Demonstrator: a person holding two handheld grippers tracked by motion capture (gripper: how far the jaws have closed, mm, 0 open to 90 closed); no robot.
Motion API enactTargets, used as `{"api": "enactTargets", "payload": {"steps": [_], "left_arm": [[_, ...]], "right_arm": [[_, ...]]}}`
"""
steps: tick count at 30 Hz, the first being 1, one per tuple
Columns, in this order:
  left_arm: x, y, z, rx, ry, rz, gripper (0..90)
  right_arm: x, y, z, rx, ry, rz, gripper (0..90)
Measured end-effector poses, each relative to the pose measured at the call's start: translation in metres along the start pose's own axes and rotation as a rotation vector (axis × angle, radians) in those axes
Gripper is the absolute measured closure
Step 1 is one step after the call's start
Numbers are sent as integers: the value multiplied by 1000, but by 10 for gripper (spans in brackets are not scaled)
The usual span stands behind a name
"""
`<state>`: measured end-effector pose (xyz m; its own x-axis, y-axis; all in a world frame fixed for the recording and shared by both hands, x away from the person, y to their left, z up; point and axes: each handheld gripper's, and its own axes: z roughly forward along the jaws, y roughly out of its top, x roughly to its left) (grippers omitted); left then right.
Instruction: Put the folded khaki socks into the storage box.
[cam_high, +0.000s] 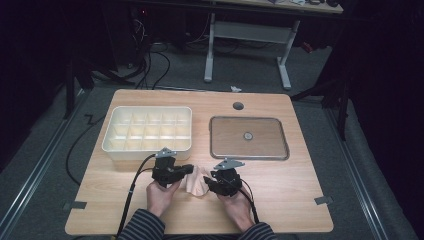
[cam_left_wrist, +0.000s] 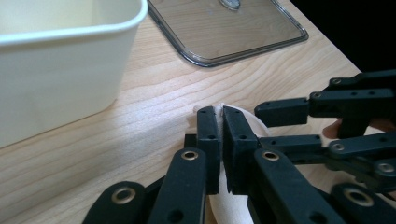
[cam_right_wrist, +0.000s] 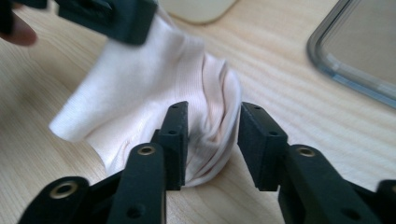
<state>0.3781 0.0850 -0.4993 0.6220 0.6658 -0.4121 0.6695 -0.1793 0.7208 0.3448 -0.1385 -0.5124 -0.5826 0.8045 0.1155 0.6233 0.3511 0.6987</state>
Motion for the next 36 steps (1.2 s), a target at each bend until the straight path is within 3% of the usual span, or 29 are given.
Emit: {"api": "enactTargets", "payload": {"steps": [3, 9, 19, 28, 36], "left_arm": [[-2, 0, -1, -1, -3, 5, 868], [-4, 0, 2, -3, -19, 5, 867], [-10, 8, 8, 14, -23, 37, 866], [-9, 13, 10, 5, -36, 28, 866], [-12, 17, 14, 10, -33, 71, 866]], "right_arm": [[-2, -5, 8, 21, 18, 21, 699], [-2, -2, 10, 29, 30, 3, 766], [-4, 2, 13, 42, 51, -9, 776], [-3, 10, 20, 60, 77, -39, 778], [3, 18, 26, 72, 83, -80, 778]]}}
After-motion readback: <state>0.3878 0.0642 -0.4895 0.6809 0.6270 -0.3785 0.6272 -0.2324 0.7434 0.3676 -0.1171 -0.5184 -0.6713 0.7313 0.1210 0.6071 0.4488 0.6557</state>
